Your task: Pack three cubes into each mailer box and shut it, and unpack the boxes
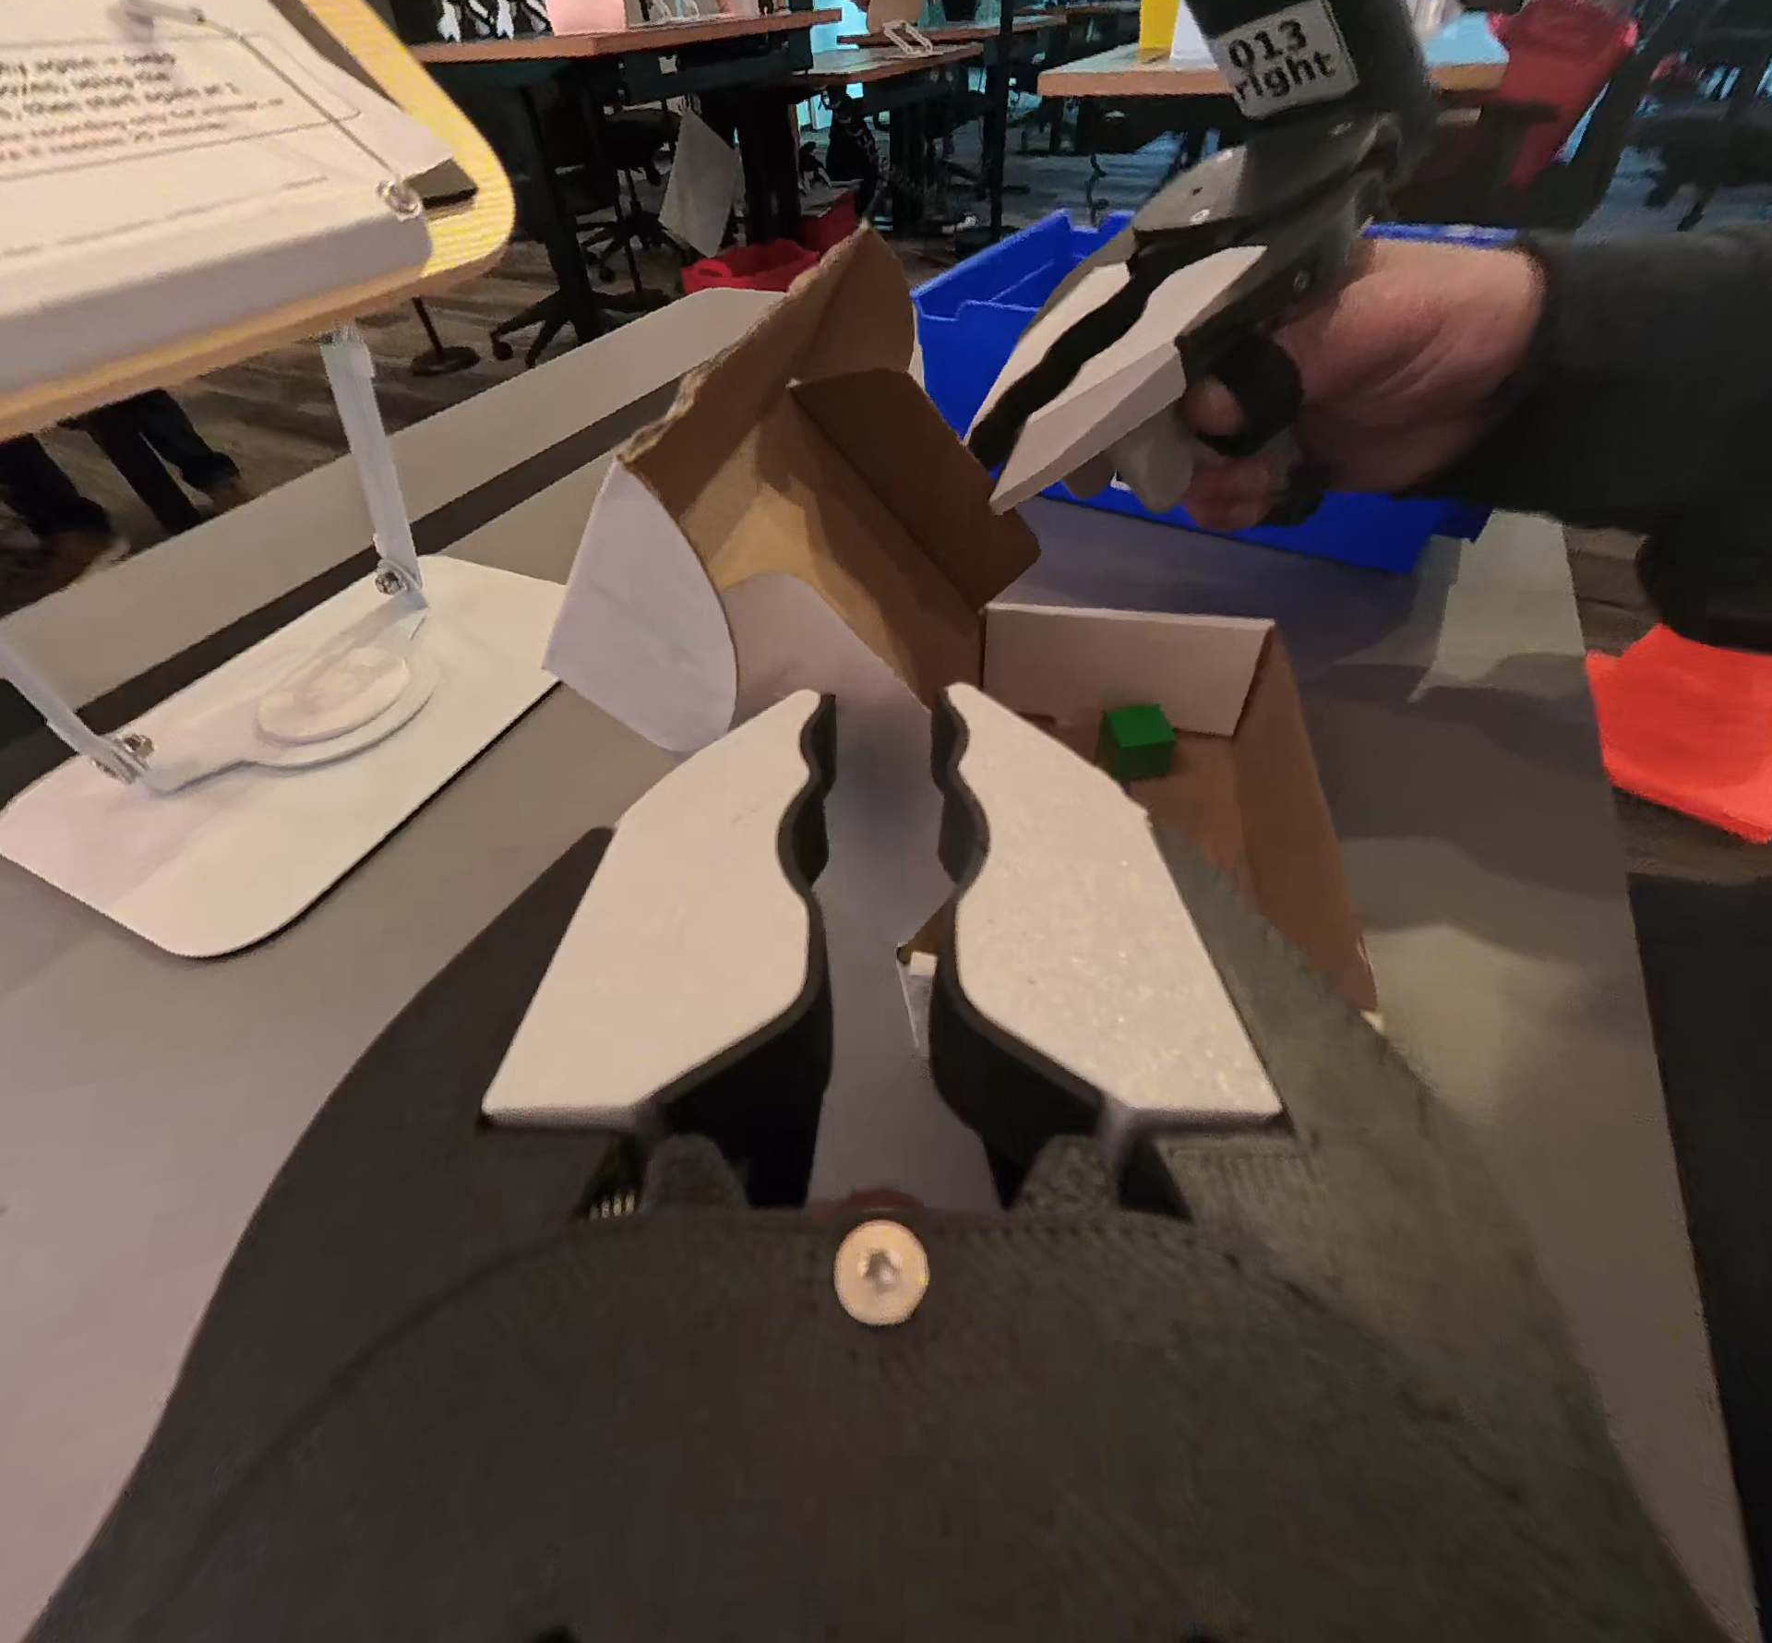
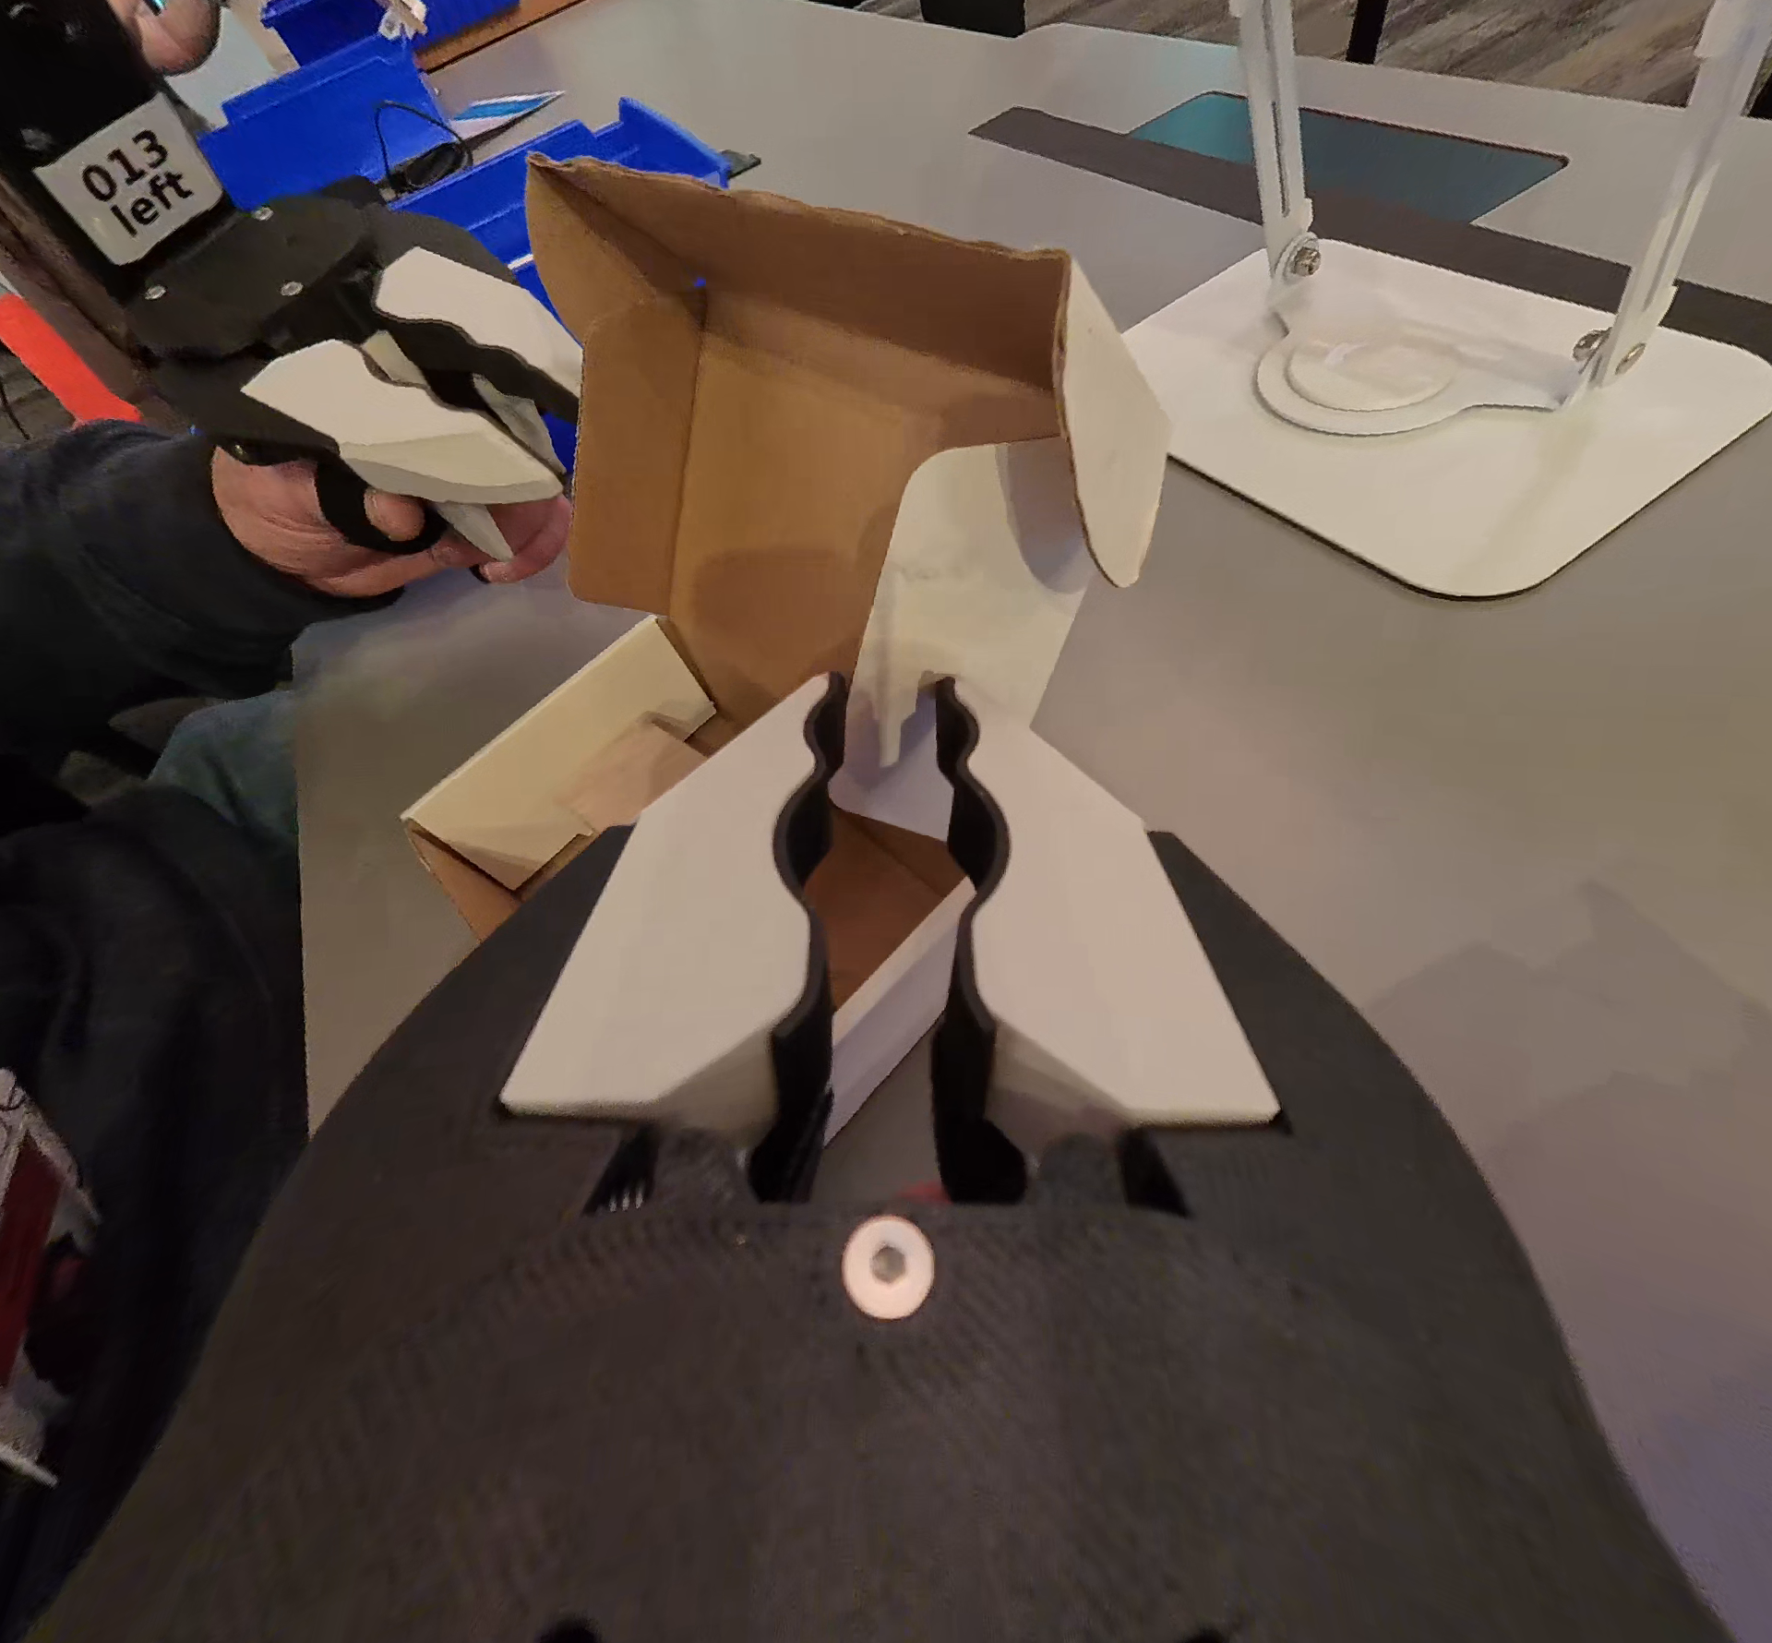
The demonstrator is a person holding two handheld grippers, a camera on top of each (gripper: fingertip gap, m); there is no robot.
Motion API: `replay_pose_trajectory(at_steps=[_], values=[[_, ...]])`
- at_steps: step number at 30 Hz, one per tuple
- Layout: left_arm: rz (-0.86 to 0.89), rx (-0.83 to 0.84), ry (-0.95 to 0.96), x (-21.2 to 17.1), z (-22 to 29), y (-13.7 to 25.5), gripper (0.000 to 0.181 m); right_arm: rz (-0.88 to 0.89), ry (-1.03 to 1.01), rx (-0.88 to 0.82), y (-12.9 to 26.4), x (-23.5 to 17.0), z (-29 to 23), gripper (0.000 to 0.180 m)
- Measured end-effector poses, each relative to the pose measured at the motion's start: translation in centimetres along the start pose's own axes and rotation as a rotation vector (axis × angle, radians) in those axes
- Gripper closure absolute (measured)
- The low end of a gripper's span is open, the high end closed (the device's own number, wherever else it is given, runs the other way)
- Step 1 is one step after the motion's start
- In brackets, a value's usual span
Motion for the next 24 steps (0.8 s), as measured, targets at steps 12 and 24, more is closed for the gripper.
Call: replay_pose_trajectory(at_steps=[12, 24], values=[[-0.152, -0.132, -0.223, -1.7, 5.0, 0.0, 0.166, -0.173, 0.026, -0.015, 1.9, -2.9, -1.7, 0.176], [-0.32, -0.091, -0.218, -2.3, 5.3, 1.9, 0.14, -0.557, 0.047, -0.044, 4.9, -3.9, -5.4, 0.175]])
Point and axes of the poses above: each gripper's, where its closed fingertips meet, y back along the fingers, x out of its top, z = x × y across the jaws, the point moved 5 cm from there along y, back along the fingers, and after that the axes turned 12 degrees about z, right-handed, at the moved point
